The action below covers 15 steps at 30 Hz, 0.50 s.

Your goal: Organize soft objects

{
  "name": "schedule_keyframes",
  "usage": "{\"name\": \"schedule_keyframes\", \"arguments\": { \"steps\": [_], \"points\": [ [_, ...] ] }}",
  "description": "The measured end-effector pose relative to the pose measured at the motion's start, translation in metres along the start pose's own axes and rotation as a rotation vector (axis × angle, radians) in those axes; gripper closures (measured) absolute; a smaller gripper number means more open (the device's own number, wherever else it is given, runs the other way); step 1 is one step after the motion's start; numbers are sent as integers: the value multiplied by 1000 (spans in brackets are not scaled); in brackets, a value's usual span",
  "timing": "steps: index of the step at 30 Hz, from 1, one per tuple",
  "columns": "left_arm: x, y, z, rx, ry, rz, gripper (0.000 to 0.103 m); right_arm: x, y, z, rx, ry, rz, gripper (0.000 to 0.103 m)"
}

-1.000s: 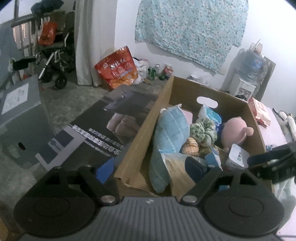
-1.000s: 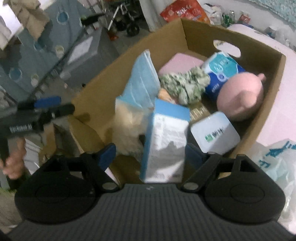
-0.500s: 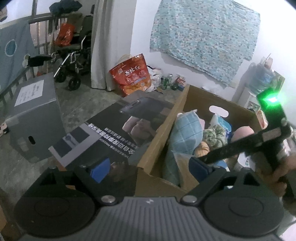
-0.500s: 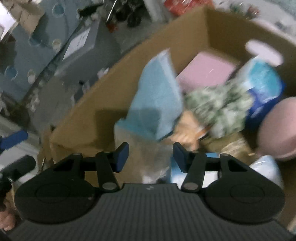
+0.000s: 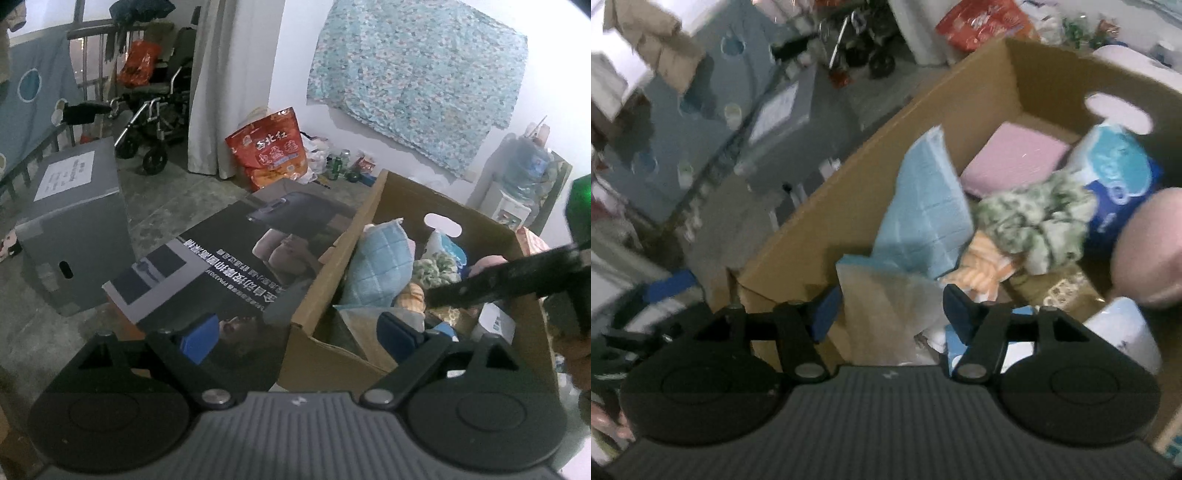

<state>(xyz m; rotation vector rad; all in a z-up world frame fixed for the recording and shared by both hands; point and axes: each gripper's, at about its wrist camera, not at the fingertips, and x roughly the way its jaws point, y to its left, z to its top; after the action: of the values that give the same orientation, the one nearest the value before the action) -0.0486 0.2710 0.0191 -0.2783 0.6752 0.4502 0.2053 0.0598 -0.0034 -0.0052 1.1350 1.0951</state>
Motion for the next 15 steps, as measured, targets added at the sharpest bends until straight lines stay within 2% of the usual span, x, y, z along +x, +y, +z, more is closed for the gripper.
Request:
{"name": "schedule_keyframes", "arguments": {
  "steps": [3, 5, 9, 11, 15],
  "points": [
    [-8, -7, -3, 23, -34, -4, 5, -37, -2, -12, 5, -95, -2, 32],
    [-15, -15, -5, 55, -59, -1, 1, -66, -1, -26, -21, -181, -35, 22],
    [-28, -32, -6, 105, -86, -17, 0, -130, 12, -70, -73, -366, -115, 11],
    [-32, -41, -8, 114, -82, -40, 0, -155, 19, -96, -76, -440, -167, 1],
    [-38, -57, -17, 109, -65, -102, 0, -188, 35, -157, -89, -540, -306, 1]
  ]
}}
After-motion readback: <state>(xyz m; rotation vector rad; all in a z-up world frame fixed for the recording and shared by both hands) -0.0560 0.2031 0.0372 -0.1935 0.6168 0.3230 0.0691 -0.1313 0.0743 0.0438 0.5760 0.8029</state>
